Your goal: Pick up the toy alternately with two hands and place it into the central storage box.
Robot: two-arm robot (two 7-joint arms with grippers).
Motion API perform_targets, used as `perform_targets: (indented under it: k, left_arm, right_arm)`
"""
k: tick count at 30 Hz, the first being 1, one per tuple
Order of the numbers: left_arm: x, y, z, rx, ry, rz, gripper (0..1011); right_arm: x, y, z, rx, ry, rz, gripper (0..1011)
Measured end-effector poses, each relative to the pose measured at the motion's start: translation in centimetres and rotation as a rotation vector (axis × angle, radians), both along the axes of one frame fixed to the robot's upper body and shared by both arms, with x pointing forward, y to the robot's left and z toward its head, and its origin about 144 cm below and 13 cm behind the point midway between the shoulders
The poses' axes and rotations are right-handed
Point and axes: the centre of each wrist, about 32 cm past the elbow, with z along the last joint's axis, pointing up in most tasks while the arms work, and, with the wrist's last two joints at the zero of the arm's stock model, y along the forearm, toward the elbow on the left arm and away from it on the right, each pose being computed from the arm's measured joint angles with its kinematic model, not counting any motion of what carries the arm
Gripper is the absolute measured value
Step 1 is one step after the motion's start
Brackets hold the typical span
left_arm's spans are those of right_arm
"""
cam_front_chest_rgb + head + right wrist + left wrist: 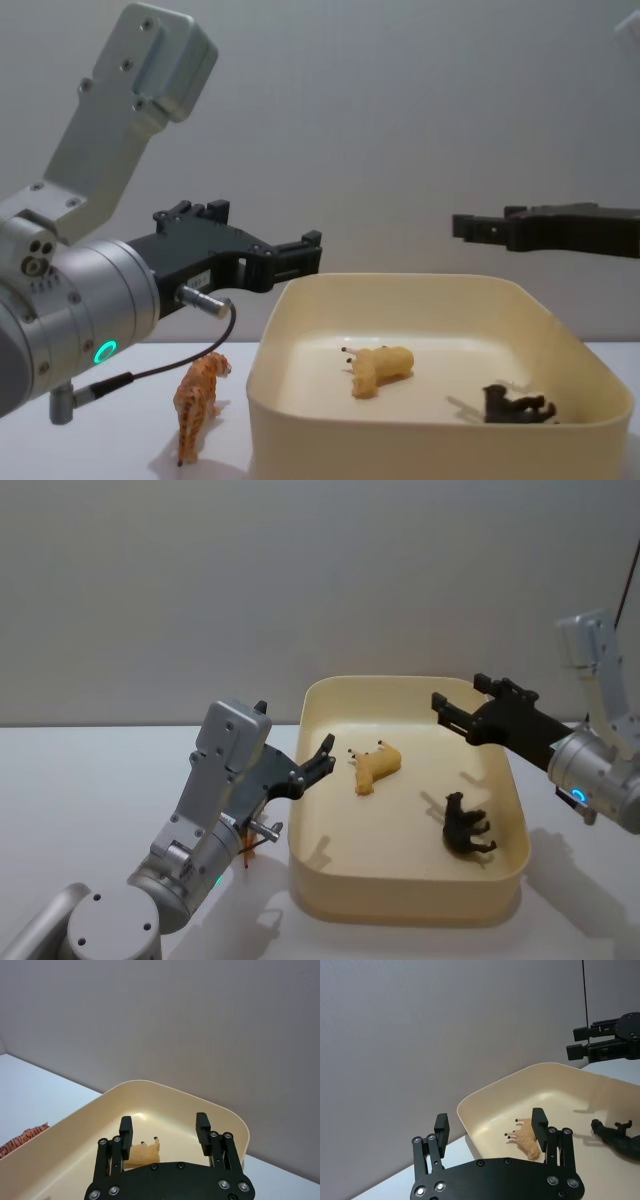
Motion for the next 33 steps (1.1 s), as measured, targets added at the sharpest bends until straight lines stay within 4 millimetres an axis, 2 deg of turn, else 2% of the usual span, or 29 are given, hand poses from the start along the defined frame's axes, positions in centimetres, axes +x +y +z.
perform_targets:
  k: [10, 33]
  left_arm:
    - [0.0, 0.0, 0.0, 0.0, 0.0, 0.0, 1001]
    - [0.0, 0.0, 0.0, 0.0, 0.0, 0.0, 1001]
  right_arm:
    - [0.2, 0.1, 0.2, 0.003, -0.003, 0.003, 998]
    - [-3.7, -3.2, 0.2, 0.036, -0.018, -0.116, 1001]
